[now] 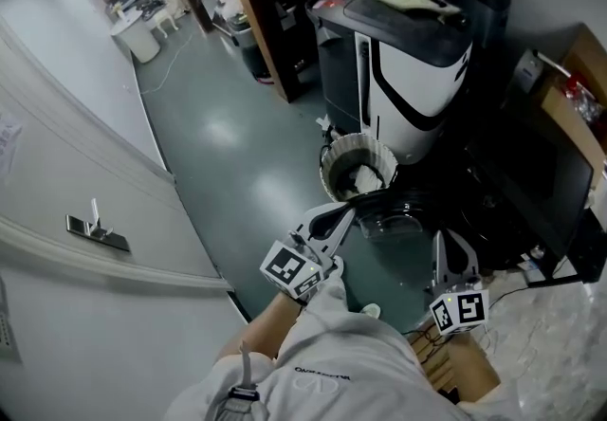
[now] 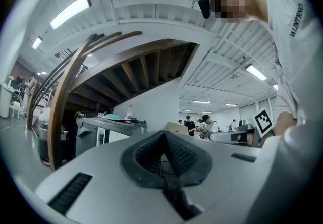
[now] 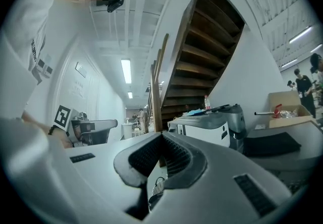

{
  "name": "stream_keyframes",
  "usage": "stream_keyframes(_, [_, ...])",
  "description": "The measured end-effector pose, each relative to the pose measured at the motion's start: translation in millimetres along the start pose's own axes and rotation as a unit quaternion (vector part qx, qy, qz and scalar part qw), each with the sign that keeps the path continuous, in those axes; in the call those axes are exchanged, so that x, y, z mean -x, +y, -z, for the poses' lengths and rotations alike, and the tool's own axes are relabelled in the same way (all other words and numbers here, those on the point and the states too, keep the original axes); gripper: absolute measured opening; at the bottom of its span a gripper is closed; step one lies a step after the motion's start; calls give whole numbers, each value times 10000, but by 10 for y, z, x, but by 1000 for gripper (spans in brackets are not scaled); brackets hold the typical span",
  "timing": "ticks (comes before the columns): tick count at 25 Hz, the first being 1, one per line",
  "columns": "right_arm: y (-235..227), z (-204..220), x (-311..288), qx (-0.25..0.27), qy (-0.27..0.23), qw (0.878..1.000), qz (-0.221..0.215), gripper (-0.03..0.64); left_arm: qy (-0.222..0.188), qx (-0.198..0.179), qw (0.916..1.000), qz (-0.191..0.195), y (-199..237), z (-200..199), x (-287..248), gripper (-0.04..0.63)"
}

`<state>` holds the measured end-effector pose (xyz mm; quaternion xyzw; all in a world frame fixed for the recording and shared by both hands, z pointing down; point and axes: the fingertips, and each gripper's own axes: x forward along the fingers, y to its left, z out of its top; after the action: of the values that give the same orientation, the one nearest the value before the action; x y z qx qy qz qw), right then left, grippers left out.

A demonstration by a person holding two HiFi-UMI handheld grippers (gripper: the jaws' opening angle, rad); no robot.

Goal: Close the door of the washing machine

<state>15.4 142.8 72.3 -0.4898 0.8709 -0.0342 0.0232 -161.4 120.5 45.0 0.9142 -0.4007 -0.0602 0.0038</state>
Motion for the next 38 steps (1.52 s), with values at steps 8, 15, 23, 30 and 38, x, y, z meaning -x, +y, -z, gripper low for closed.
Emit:
stream_keyframes(8, [70,217,-518,108,229,9995,-208,11,169,8,9998,66,462,185,-199,2])
stream_keyframes(15, [118,551,-1138,67,606,9979,-216,11,559,114,9982,179,1116,583,-397,2])
stream_keyframes(23, [308,1150,-1917,149,1268,9914,-298,11,827,447,9942,528,1844,1170,-544,2])
stream_keyframes(30, [488,1739,-2410,73,1813,9832,-218,11,1070,900,9858,935,2277,1758,-621,2])
stream_keyframes(38, [485,2364,-2638,-46,2254,9741,-180,11,1464,1113,9750,1251,2359,2524,-747,34])
